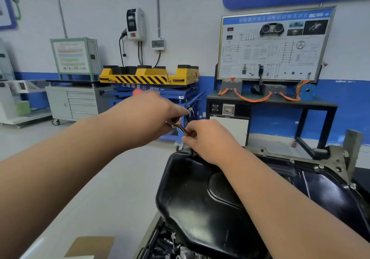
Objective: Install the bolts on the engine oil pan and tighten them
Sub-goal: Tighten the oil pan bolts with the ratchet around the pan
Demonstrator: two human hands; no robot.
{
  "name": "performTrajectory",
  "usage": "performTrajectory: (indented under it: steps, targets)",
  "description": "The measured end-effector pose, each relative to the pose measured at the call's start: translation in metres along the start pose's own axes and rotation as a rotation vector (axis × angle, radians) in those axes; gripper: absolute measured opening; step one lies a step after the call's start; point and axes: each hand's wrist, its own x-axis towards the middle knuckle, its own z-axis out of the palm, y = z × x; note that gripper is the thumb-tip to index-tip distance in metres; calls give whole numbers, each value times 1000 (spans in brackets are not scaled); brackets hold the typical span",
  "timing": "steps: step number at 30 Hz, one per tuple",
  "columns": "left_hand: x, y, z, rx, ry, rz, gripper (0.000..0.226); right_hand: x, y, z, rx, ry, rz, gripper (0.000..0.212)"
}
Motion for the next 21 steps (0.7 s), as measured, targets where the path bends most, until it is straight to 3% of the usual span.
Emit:
performTrajectory:
  steps: [2,5,8,10,13,15,18,19,21]
  targets:
    - [-4,2,1,-238,-10,-120,32,-1,2,0,21,-35,-4,6]
    - [-5,5,5,-422,-112,-289,49,-3,2,-1,37,-74,-7,18]
    - [-4,5,5,-89,-80,-120,21,-3,1,-2,29,-83,3,15]
    - [-3,1,1,145,-83,56,30,-3,0,-3,25,-82,17,16]
    - [-1,-2,-2,185,-14,120,36,-4,-2,-4,16,-79,19,17]
    - [-3,2,0,32,12,41,32,-4,-3,-4,-14,-86,1,14]
    - [-5,15,3,-400,-66,-256,45,-5,-3,-4,-48,-82,3,16]
    - [-5,20,3,-460,-87,-314,49,-5,-3,-4,-50,-84,6,15]
    - [-3,23,4,-298,-44,-269,39,-5,-2,-5,-26,-80,20,12]
